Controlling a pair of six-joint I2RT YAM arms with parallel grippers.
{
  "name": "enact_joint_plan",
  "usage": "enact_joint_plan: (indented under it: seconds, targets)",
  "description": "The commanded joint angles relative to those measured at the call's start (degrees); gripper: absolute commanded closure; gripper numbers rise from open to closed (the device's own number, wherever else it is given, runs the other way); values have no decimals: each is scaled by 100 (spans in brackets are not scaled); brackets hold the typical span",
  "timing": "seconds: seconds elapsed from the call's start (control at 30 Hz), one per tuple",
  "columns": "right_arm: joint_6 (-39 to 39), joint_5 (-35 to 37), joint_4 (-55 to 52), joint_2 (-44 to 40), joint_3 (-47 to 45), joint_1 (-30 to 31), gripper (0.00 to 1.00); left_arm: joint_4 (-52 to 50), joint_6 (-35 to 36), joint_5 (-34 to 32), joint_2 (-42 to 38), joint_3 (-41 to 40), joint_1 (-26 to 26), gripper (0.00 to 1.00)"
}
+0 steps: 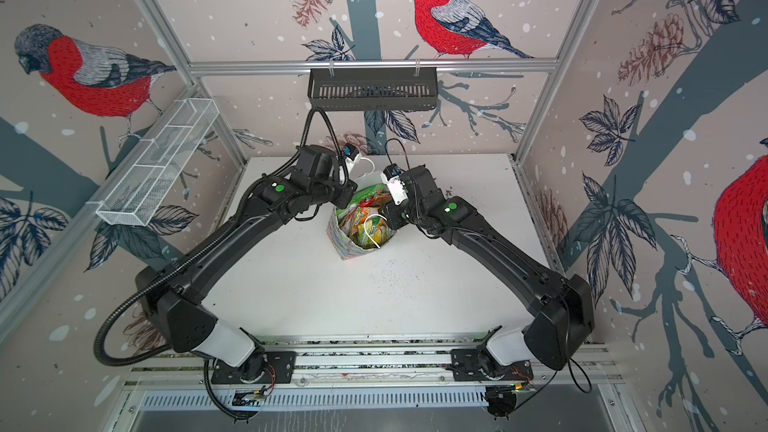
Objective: Take the snacks out of the paper bag
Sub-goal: Pick up the paper bag at the center of the table, then pick up the snack from the paper bag.
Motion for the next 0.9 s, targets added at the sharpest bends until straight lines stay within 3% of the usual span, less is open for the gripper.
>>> enact_joint_plan:
  seconds: [0.0, 0.2, 0.33, 0.5, 0.67, 0.87]
  targets:
    - [148, 197, 288, -202, -181, 4, 52, 357, -52, -85, 22, -34, 0, 100]
    - [-114, 243, 368, -431, -68, -48, 54, 325, -85, -151, 113, -36, -3, 100]
    - [-309, 239, -34, -85, 430, -66, 49, 439, -98, -87, -10, -120, -8, 100]
    - [-333, 252, -111, 318, 849, -88, 49, 599, -114, 87, -163, -265, -13, 100]
    - [-958, -114, -759, 546, 1244, -64, 46, 609, -62, 82, -175, -308, -15, 100]
    - [-1556, -547, -1030, 332, 908, -18, 45, 623, -8, 35, -156, -338, -15, 100]
